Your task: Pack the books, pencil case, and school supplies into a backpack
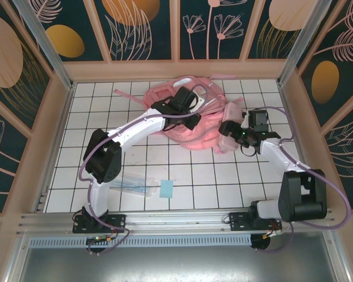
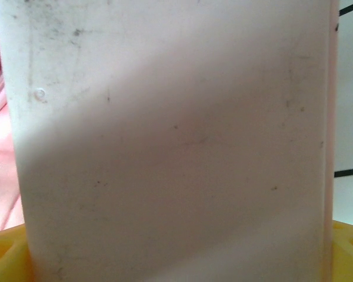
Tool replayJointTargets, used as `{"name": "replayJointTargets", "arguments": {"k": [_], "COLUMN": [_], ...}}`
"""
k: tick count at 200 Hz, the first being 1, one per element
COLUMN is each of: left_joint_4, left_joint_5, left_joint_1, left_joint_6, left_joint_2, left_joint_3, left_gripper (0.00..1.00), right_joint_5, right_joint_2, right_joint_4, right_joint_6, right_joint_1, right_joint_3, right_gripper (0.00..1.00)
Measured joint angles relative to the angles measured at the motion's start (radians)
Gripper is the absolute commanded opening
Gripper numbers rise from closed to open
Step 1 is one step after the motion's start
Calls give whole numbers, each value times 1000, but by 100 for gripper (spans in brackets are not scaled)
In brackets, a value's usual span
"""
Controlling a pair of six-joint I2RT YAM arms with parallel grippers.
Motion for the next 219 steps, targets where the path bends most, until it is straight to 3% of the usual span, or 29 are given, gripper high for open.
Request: {"name": "replayJointTargets", "arguments": {"k": [14,23,29,51,63,104,143,191,219], "left_joint_4": [1,0,-1,9,21,89,91,127,145], "left_joint_5": [24,33,35,49,53,46,-58,-77,-71], "left_joint_1": [12,19,23,35,44,54,44,66,70], "left_joint_6": [-15,-24,-29,-49,-61,-106,-83,-85,-89], "left_joint_2": [-5,-10,-13,-33,-55,-111,-126,-140,-140], "left_joint_3": [0,0,0,0,0,-64,-78,-19,-17], "left_gripper": [0,13,15,10,0,0,0,0,0], "right_joint_5": [6,8,12,32,38,57,52,-69,-101], "right_joint_2": [40,64,78,112,126,145,141,119,216], "right_joint_4": [21,32,39,45,45,48,-27,-163,-238], "right_joint_6": [9,16,19,26,30,40,2,-74,-117], "right_joint_1": [5,9,11,14,15,48,96,207,259], "right_joint_3": [1,2,3,2,2,10,88,254,376], "right_gripper": [68,68,68,68,68,68,69,69,69]}}
